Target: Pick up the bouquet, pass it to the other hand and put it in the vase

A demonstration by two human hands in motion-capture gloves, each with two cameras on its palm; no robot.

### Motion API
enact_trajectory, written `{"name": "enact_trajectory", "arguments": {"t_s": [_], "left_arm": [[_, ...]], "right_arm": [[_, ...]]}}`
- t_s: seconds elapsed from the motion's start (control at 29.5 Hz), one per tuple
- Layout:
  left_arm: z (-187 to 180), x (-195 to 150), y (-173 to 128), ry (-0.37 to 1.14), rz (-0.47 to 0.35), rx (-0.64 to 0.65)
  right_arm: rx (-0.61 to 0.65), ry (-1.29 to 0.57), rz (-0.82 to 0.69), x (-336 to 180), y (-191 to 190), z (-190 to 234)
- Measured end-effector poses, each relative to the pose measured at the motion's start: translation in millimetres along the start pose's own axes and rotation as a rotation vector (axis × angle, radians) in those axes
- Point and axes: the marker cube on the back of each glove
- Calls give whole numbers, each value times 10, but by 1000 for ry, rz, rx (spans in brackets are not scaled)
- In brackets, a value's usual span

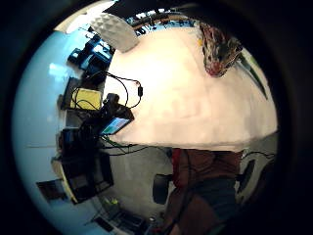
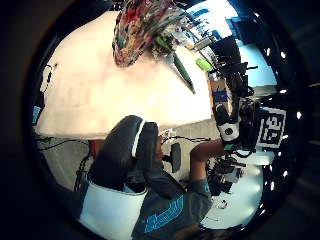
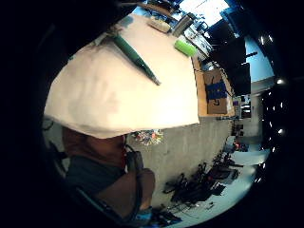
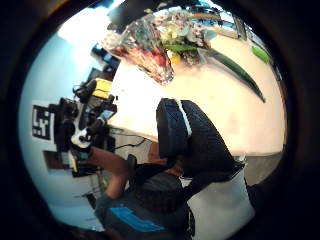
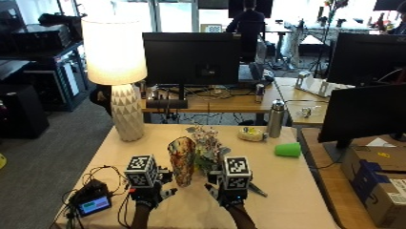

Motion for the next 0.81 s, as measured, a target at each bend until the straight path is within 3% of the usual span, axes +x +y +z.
{"name": "enact_trajectory", "arguments": {"t_s": [0.81], "left_arm": [[-6, 10, -11, 30, 19, -20]], "right_arm": [[9, 8, -28, 8, 21, -58]]}}
